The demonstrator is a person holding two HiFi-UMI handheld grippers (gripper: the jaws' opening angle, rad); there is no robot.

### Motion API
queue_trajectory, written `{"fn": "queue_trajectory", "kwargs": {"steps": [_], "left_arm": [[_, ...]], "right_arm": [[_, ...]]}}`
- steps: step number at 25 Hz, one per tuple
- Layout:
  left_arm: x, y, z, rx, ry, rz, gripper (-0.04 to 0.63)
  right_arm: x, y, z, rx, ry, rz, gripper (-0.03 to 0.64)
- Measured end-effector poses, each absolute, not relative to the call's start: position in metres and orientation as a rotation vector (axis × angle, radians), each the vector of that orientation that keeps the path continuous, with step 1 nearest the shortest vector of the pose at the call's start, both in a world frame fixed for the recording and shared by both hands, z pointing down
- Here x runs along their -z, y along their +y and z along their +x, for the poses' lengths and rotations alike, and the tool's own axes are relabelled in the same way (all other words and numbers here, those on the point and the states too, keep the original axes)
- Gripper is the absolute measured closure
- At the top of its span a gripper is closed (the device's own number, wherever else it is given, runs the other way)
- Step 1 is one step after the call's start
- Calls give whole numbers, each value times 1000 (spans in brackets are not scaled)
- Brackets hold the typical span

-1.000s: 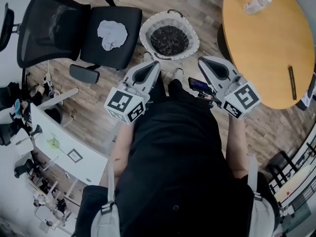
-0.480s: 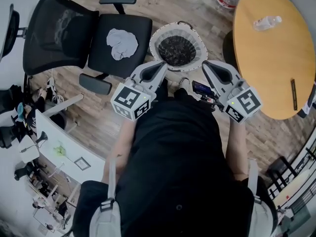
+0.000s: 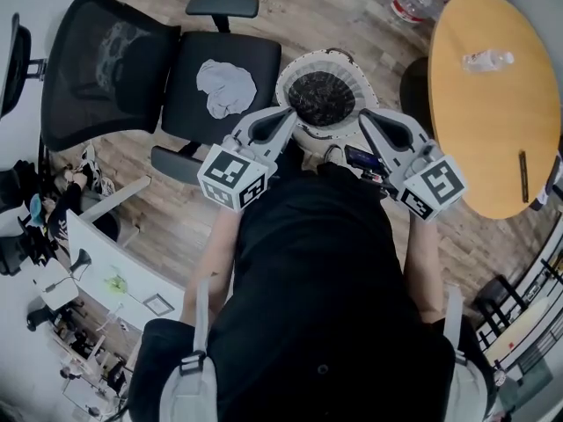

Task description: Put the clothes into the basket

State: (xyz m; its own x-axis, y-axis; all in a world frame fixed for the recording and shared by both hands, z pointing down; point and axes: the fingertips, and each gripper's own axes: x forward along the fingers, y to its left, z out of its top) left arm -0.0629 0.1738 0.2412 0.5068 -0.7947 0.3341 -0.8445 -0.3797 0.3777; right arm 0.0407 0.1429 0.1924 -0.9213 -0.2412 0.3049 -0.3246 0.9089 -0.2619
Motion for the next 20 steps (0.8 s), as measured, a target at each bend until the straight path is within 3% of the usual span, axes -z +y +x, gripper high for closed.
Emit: {"fn": "queue_trajectory", "kwargs": {"steps": [20], "left_arm": [[-329,150,-181,-289,-1381,2102,586]], "right_arm": [[-212,119,-37,-508,-2682,486,600]]}}
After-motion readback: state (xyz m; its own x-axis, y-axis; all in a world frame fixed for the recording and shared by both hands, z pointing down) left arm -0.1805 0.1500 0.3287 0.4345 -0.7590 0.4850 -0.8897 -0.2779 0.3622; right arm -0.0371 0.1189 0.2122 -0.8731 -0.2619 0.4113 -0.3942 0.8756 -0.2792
